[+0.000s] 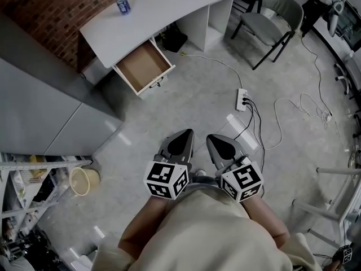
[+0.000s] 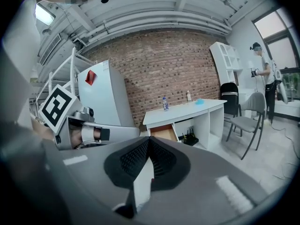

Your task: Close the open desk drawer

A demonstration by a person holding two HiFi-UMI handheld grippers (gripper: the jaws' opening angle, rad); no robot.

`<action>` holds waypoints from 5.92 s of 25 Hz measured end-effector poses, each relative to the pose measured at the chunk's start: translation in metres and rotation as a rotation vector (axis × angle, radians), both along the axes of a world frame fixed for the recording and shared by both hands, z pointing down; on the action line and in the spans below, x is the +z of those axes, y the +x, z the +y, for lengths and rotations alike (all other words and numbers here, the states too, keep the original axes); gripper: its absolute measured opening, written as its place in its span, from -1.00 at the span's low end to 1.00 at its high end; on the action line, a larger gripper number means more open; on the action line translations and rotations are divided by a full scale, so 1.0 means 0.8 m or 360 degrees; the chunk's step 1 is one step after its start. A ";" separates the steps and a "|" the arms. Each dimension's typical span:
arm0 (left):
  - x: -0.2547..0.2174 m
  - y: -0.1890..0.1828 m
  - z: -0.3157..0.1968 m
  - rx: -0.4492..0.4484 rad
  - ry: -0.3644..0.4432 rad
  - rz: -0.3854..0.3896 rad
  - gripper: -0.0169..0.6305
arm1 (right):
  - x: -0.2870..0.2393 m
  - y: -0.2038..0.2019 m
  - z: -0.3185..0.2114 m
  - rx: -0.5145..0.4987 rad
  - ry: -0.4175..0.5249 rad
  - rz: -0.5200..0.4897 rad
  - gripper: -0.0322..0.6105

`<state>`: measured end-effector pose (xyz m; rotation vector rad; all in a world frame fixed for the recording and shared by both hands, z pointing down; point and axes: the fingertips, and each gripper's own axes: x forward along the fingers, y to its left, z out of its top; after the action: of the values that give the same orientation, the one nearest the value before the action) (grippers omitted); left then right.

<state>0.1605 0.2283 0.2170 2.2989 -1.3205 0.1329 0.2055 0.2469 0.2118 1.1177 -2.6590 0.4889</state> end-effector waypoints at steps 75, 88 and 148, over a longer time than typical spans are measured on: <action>0.186 -0.285 -0.345 -0.0268 -0.0342 -0.0022 -0.94 | 0.158 -0.263 -0.412 -0.0036 -0.0408 -0.0114 -0.89; 0.339 -0.289 -0.378 -0.0511 -0.0442 -0.0022 -0.94 | 0.323 -0.273 -0.468 -0.0117 -0.0569 -0.0112 -0.89; 0.598 -0.348 -0.483 -0.0894 -0.0509 0.0117 -0.09 | 0.591 -0.351 -0.557 -0.0467 -0.0734 -0.0161 -0.43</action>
<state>-0.1183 -0.1583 0.6955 1.5929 -1.7092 0.0636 -0.0750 -0.1990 0.6844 0.5729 -2.5338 1.0485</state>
